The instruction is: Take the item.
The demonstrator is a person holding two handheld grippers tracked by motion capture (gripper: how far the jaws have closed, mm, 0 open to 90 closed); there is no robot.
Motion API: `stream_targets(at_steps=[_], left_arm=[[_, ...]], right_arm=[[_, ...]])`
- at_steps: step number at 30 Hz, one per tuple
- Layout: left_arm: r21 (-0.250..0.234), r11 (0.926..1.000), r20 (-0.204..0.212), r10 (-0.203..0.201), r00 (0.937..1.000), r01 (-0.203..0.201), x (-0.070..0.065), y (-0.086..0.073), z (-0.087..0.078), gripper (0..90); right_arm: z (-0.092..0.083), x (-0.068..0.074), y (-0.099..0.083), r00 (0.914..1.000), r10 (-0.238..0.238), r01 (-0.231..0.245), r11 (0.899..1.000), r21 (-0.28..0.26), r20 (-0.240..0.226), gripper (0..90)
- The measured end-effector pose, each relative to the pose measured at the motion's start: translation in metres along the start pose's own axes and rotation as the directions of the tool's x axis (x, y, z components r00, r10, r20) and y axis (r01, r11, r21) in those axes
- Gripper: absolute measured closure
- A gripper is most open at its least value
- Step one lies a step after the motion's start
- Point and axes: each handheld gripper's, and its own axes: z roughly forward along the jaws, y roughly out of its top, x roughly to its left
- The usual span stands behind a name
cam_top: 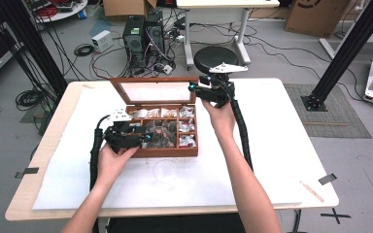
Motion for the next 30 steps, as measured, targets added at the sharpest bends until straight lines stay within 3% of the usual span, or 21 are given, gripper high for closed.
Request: stream_targets(at_steps=[7,12,19,23,30], left_arm=[[0.066,0.9954,-0.016,-0.069,0.9975,0.07,0.006,-0.002,0.011,55.8],[0.076,0.9924,-0.018,-0.096,0.9952,0.097,0.009,-0.002,0.014,62.2],[0.076,0.992,-0.016,-0.1,0.9949,0.101,0.007,-0.002,0.017,76.4],[0.042,0.9935,-0.001,-0.106,0.9943,0.106,0.007,-0.001,0.014,86.4],[0.05,0.9934,0.006,-0.103,0.9946,0.103,0.006,-0.001,0.015,87.5]], right_arm=[[0.0,0.0,0.0,1.0,0.002,-0.002,1.0,-0.002,0.0,52.2],[0.0,0.0,0.0,1.0,0.004,-0.004,1.0,-0.003,0.004,52.2],[0.0,0.001,0.0,1.0,0.0,0.0,1.0,-0.001,0.004,52.2],[0.0,0.0,0.0,1.0,-0.001,0.001,1.0,0.0,0.003,52.2],[0.0,0.0,0.0,1.0,0.001,-0.001,1.0,0.0,0.003,52.2]])
